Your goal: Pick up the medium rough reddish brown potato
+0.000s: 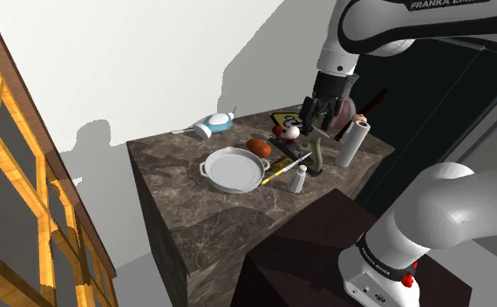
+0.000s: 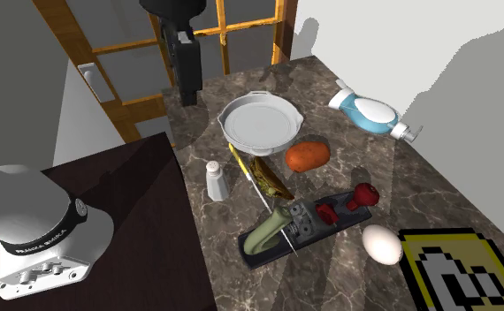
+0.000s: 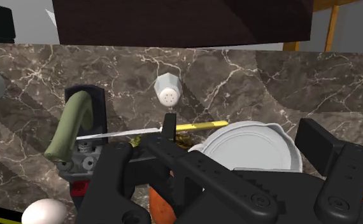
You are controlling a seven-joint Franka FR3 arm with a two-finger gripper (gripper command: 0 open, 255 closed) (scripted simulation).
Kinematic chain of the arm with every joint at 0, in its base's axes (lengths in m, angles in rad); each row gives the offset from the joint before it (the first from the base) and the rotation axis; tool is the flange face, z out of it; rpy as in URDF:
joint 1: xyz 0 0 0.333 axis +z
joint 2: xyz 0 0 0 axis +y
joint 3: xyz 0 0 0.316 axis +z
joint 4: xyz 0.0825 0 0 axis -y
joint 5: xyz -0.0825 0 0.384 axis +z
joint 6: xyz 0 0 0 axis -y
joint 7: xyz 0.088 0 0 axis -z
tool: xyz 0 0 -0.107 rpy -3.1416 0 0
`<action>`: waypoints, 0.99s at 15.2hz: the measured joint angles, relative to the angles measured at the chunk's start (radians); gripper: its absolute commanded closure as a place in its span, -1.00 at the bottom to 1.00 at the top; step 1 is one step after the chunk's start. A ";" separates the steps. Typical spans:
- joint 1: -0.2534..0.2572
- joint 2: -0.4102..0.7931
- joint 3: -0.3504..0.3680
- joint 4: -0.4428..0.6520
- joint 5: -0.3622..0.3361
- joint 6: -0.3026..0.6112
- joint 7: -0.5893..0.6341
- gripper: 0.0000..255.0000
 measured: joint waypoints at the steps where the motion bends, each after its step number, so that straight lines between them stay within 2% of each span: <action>1: -0.001 0.031 0.002 -0.009 -0.004 0.050 -0.002 -1.00; 8: -0.011 0.242 0.012 -0.038 -0.041 0.368 -0.011 -1.00; 15: -0.033 0.501 0.011 0.032 -0.096 0.637 -0.008 -1.00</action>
